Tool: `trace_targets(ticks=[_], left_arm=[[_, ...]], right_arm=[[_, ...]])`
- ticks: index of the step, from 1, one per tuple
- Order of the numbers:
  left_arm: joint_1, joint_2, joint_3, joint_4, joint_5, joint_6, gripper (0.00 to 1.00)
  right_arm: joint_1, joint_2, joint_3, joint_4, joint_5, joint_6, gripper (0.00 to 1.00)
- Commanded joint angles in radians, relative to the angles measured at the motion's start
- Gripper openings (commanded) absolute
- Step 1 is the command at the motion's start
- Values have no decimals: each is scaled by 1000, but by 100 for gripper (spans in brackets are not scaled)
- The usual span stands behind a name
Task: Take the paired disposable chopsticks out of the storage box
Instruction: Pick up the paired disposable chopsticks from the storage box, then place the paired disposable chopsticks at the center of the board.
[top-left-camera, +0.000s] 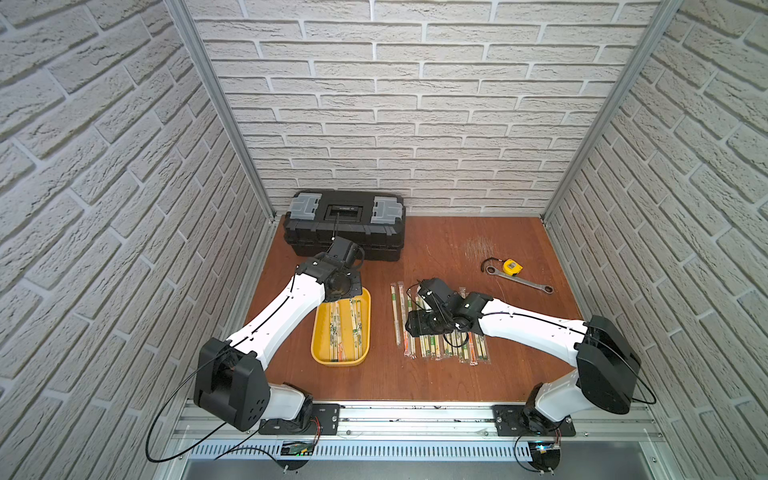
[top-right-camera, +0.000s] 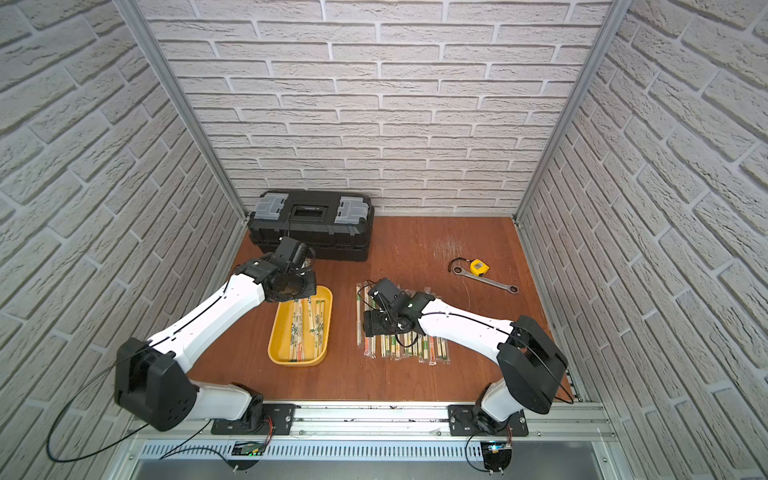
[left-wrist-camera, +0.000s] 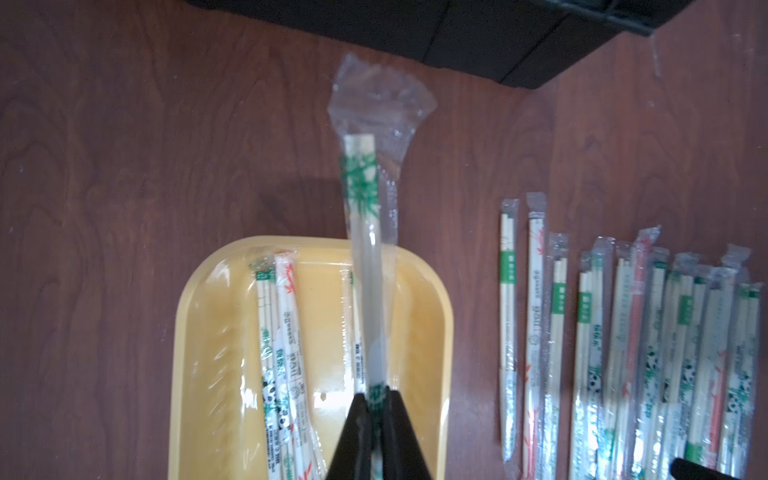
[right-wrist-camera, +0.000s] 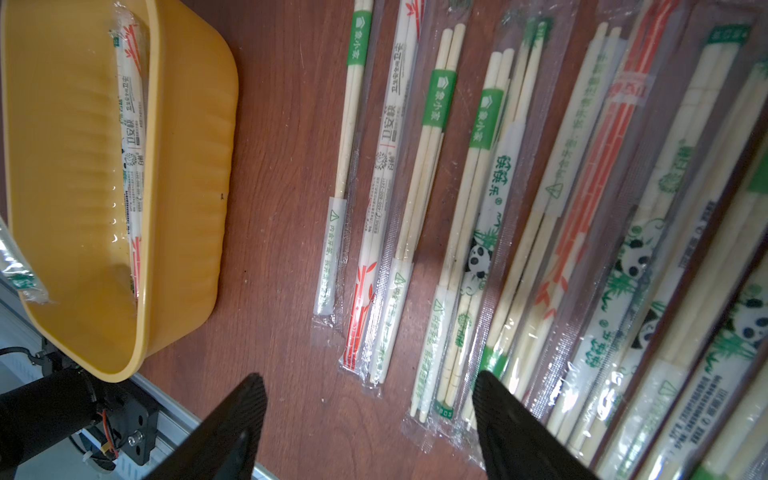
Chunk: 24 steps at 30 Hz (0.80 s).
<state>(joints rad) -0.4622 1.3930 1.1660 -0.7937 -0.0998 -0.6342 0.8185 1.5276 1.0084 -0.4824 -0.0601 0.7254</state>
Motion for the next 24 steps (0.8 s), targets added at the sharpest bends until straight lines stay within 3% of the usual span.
trace_targets(ticks=[1,11,24], left_arm=[[-50,48,42,17,4,-25,4],[-177,205,101,67,3,-65,4],[-197,372,104,136,44,-124,5]], right_arm=[[7,-23,-1,7,8,-13,80],[5,-69,-40,-12,47,0,80],[5,-119,-113,-12,66,21,85]])
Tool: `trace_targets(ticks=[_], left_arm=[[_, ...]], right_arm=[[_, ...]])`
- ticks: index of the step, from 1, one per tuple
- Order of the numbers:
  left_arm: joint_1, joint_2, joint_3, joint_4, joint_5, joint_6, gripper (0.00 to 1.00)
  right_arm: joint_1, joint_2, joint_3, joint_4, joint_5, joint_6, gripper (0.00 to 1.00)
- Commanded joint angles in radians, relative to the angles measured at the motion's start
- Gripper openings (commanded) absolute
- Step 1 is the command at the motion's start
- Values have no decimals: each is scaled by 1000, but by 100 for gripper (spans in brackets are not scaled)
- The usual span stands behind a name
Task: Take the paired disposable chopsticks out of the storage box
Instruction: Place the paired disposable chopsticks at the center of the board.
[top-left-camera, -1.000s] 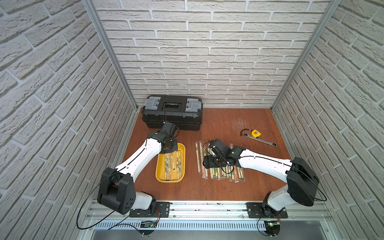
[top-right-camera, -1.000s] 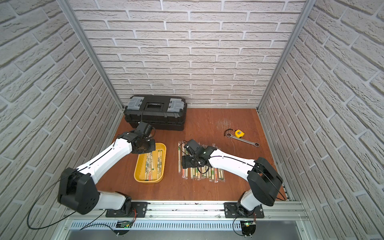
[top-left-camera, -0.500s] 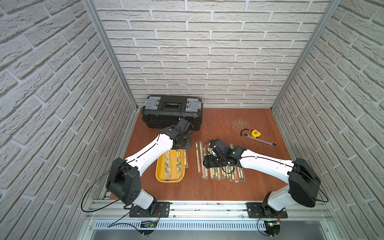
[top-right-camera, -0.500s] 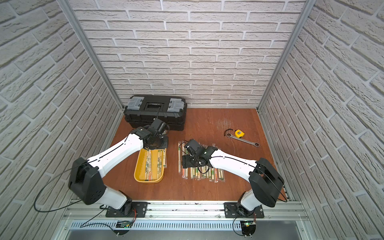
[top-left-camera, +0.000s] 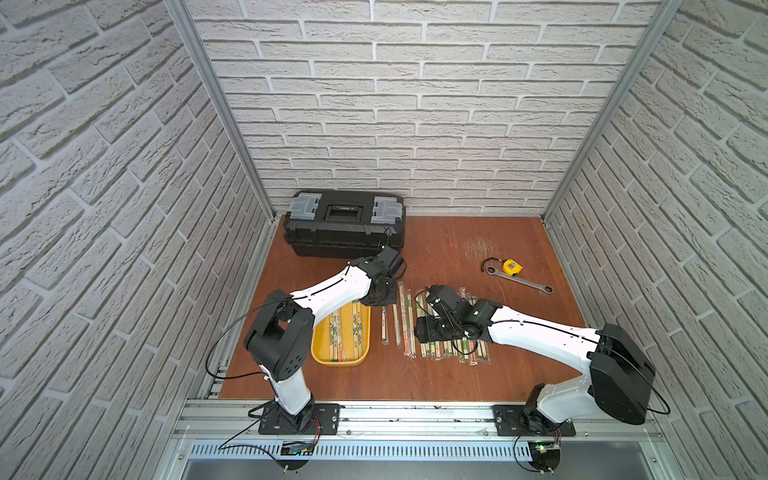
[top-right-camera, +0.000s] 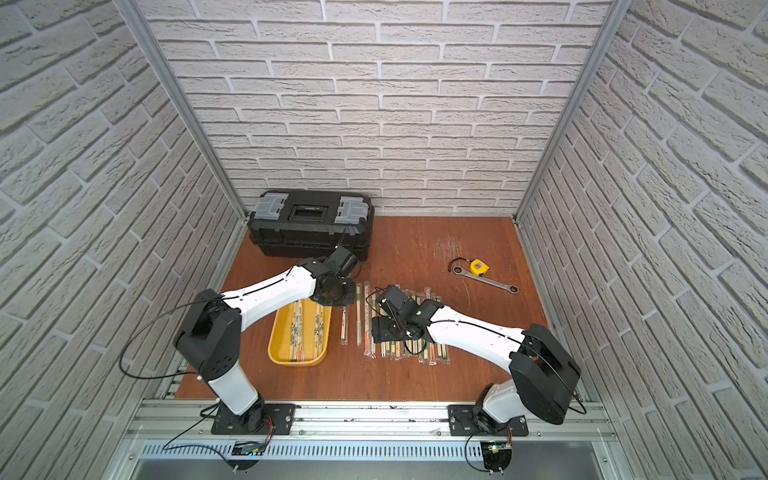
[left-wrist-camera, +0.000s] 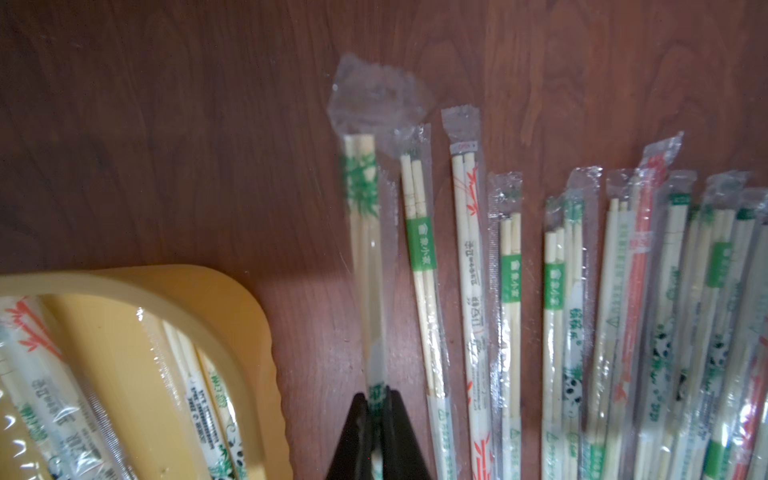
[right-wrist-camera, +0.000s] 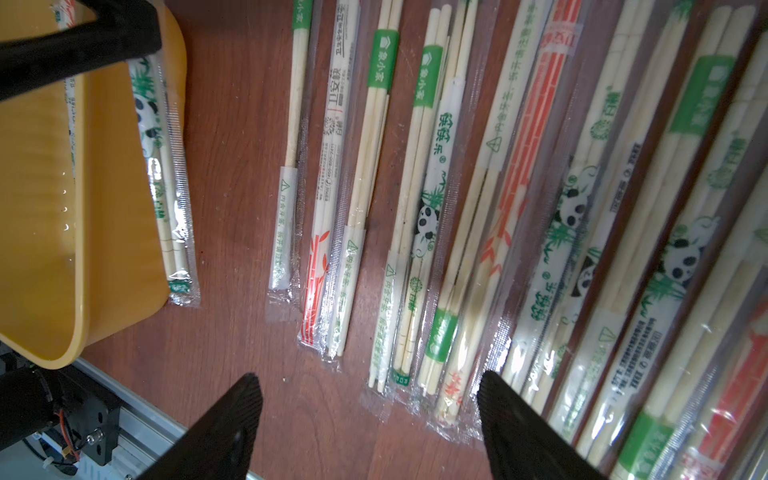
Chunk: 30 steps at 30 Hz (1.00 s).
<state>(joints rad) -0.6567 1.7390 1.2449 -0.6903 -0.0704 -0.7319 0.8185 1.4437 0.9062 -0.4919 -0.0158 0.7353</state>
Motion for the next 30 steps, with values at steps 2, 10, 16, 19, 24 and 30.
trace_targets(ticks=[2,10,16,19,24,30], left_arm=[[0,44,19,52,25,-42,5],[8,91,-3,101,70,-78,5],[10,94,-28,120,77,-81,6],[15,99,-44,131,80,-80,7],[23,104,-70,147,88,-74,7],[25,115,-79,160,105,-66,15]], right_arm=[[4,-36,-10,-9,27,8,86],[4,-48,-4,-40,50,3,100],[2,-72,-4,-48,65,-2,100],[2,-86,2,-56,77,-2,100],[1,-124,3,-62,103,-7,100],[-1,-170,3,-67,160,3,100]])
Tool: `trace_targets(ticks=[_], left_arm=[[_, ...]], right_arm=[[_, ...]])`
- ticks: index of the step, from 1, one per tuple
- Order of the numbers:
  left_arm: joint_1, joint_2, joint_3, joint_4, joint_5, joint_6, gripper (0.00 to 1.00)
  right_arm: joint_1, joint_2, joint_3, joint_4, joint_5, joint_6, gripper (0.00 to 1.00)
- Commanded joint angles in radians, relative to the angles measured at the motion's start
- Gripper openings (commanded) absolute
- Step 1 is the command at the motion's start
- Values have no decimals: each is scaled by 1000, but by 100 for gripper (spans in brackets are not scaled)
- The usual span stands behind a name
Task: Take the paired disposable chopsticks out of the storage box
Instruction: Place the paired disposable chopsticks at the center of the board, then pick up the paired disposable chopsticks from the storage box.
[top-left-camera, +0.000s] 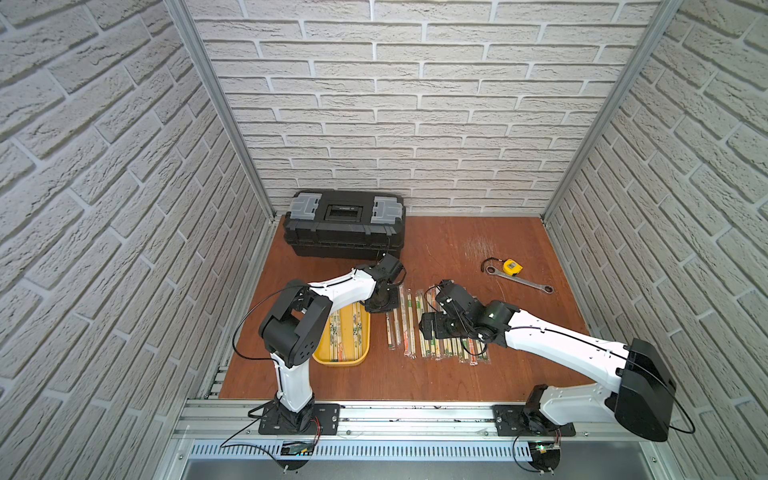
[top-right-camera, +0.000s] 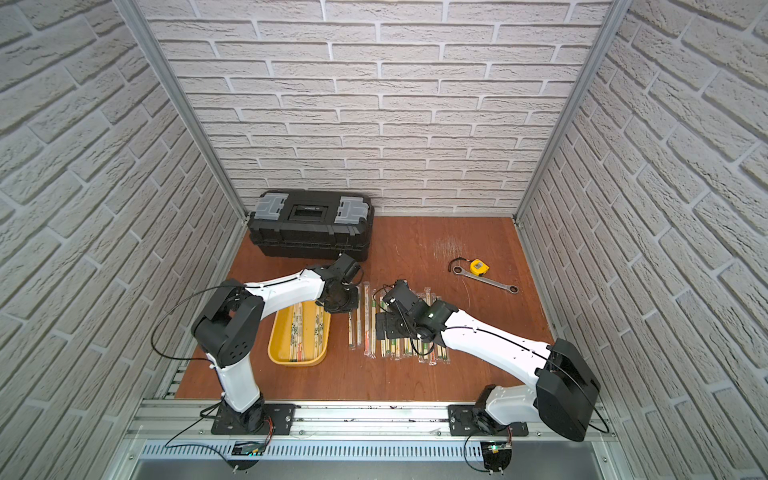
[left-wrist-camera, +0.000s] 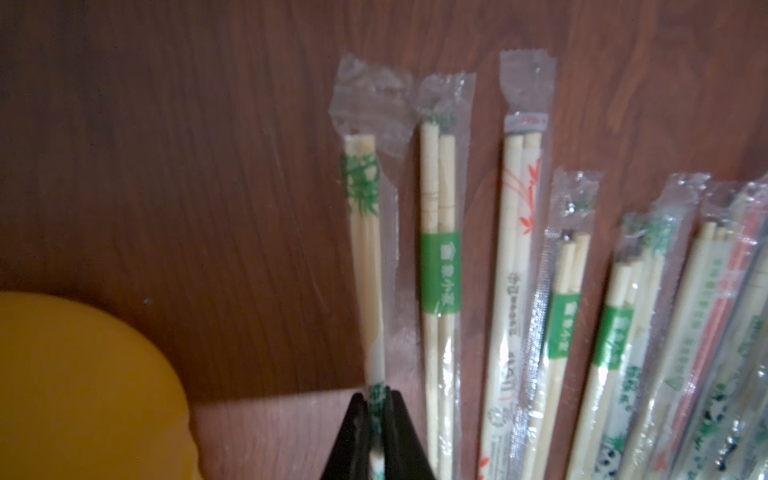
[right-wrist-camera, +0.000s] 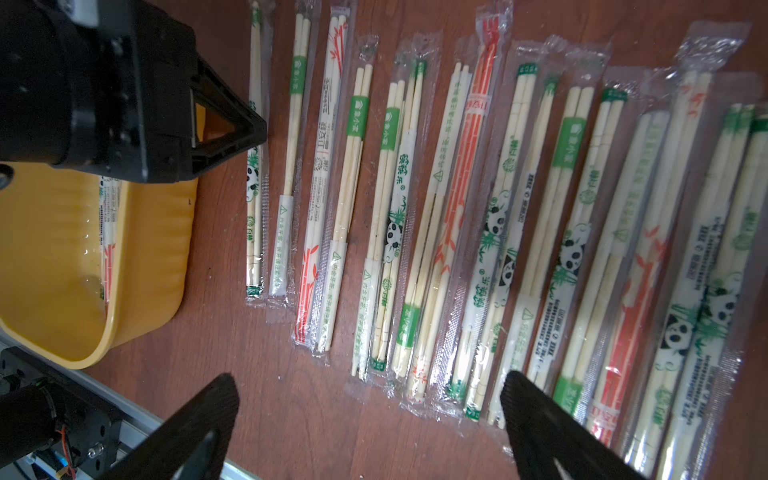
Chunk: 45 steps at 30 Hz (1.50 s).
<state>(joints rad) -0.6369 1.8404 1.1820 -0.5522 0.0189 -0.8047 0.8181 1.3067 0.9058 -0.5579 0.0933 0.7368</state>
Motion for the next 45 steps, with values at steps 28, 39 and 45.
trace_targets(ticks=[28,39,45], left_arm=[[57,-252,13,-94,-34,53,61],[170,-444,-122,-142,-80,67,62],[229,-523,-199,-166,-88,72,63]], right_arm=[[-5,-333,-146,27,334,-62,100],[-5,-344,-149,58,327,-77,100],[-11,-334,-133,67,327,-40,100]])
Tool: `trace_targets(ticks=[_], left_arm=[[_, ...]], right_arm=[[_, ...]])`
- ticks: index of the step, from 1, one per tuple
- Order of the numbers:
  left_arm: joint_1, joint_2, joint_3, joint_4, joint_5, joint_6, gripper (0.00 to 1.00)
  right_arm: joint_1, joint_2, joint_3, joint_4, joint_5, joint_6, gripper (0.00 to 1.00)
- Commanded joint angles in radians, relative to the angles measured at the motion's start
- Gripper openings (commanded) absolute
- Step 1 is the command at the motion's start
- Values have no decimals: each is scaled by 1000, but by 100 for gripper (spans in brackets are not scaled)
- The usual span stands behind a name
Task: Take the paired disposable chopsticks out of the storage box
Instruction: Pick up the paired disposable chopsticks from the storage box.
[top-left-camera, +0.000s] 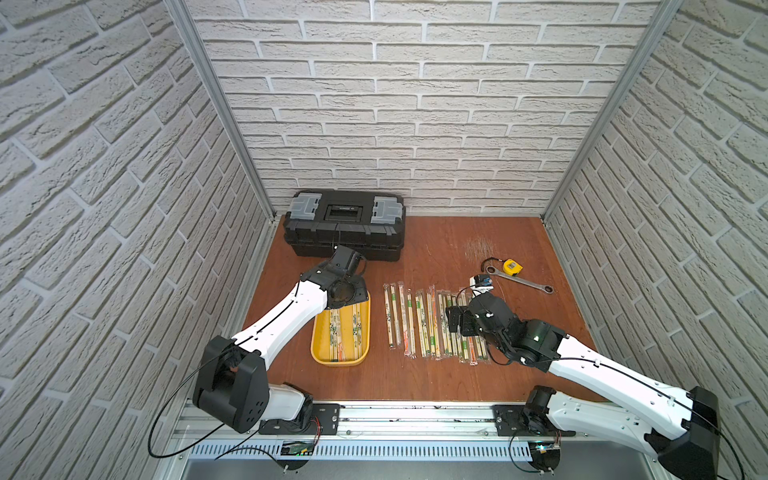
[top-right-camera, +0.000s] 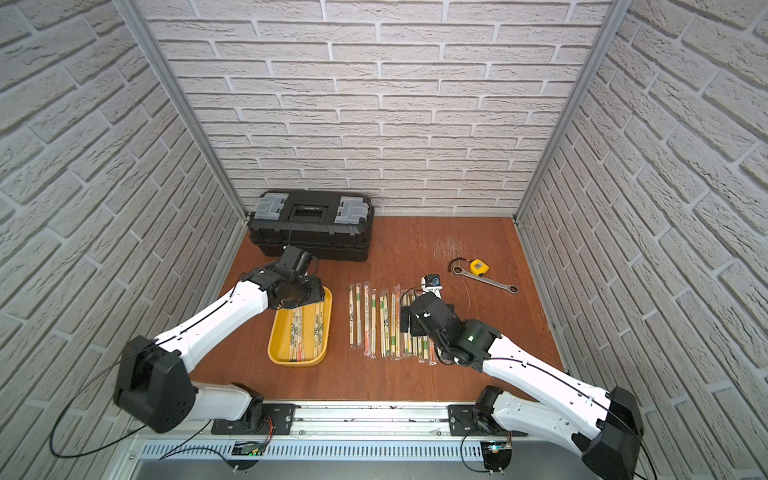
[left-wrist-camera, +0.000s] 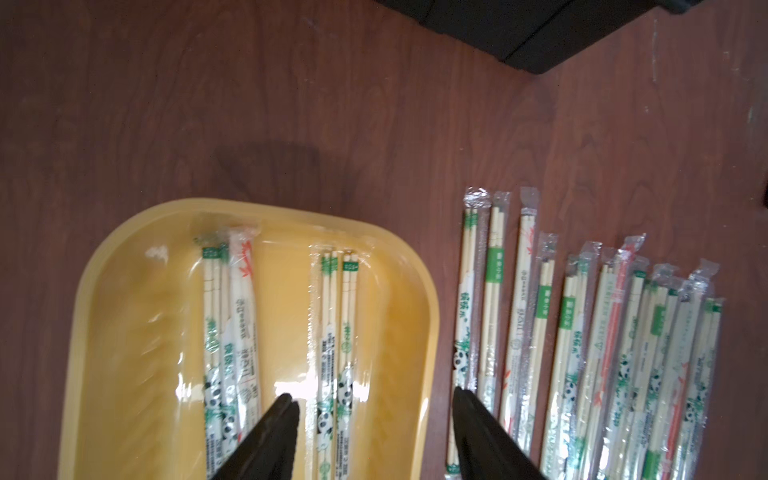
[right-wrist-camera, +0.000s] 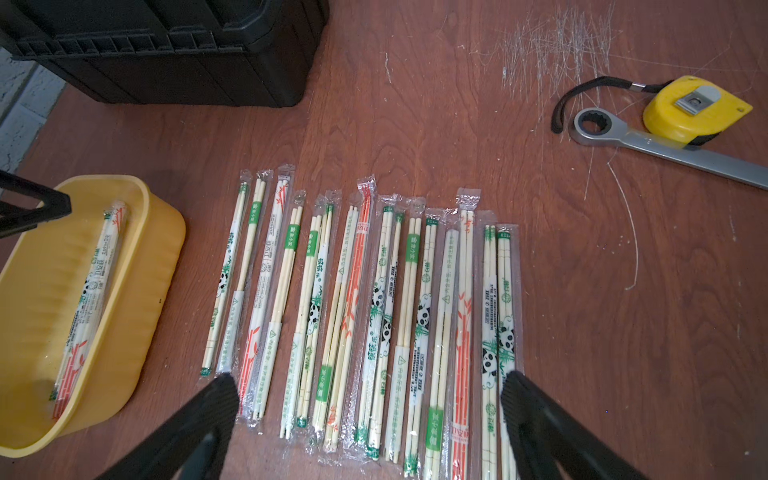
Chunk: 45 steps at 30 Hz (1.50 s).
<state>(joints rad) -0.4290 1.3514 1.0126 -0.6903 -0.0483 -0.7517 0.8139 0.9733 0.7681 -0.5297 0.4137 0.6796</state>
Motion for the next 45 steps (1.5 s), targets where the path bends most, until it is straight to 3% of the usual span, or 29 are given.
trace_targets(ticks=[1,6,14,23,45], left_arm=[[28,-40,-43,-33,-23,20,63],[45,-55,-102,-43,-41,17,64],[48,-35,-184,-3,-42,-4,63],[47,22,-224,51,-23,-4,49],[46,113,-237,96,-33,0,45]], right_arm=[[-8,18,21,23,-9,15,100],[-8,137,77,11,-116,-8,100],[-7,292,107,143,-366,3,100],[4,431,127,236,-501,83,100],[47,484,159,236,-500,78,100]])
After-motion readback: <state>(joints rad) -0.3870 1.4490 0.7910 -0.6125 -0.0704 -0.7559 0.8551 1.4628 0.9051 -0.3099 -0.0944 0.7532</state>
